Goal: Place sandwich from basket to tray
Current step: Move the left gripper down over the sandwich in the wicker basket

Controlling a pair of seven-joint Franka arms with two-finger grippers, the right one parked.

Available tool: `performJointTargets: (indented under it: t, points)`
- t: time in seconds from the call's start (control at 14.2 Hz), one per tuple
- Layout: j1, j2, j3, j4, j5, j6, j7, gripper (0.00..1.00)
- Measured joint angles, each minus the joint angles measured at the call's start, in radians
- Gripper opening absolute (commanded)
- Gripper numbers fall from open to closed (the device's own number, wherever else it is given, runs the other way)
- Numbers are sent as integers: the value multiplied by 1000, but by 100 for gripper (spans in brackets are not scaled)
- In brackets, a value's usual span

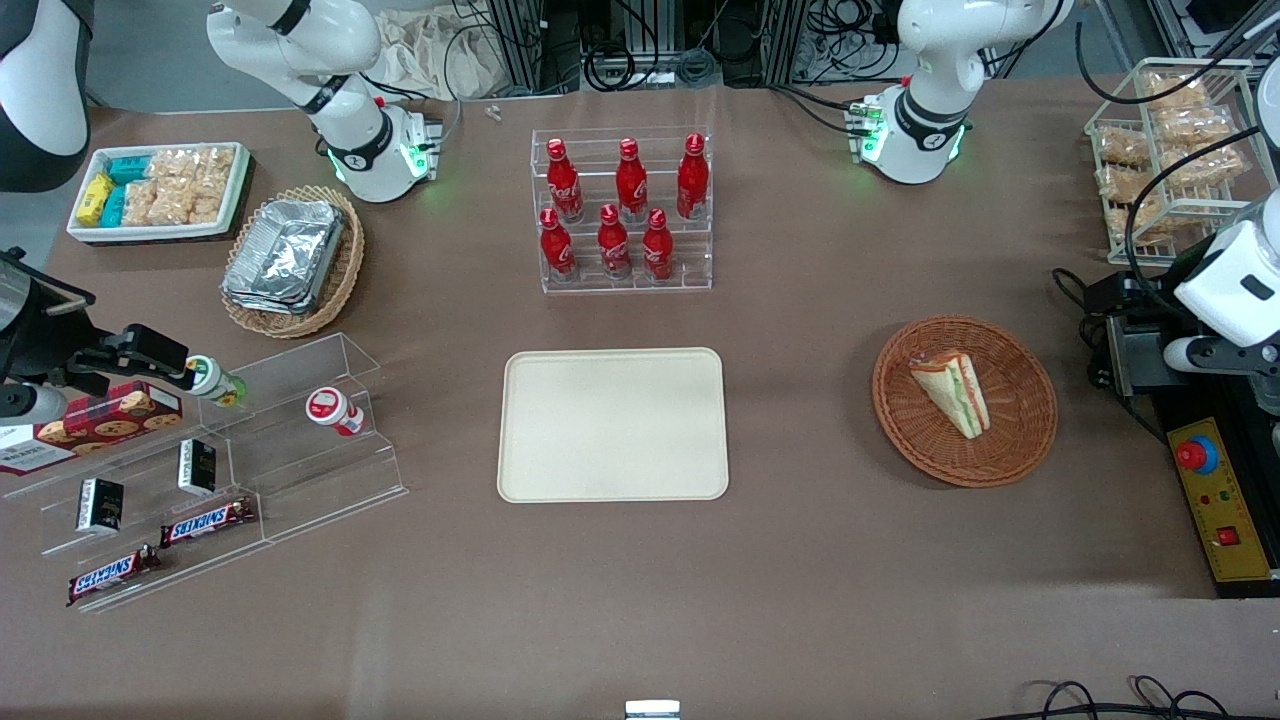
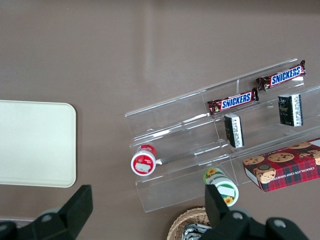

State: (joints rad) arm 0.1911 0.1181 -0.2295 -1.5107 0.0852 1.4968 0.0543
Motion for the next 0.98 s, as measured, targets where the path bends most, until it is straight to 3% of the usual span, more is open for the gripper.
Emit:
performJointTargets:
  t: [0.56,0.98]
  points:
    - [0,0,-2,-20,-4,-36,-23,100]
    - [-6,-4,-19,-214,-27,90,-196,100]
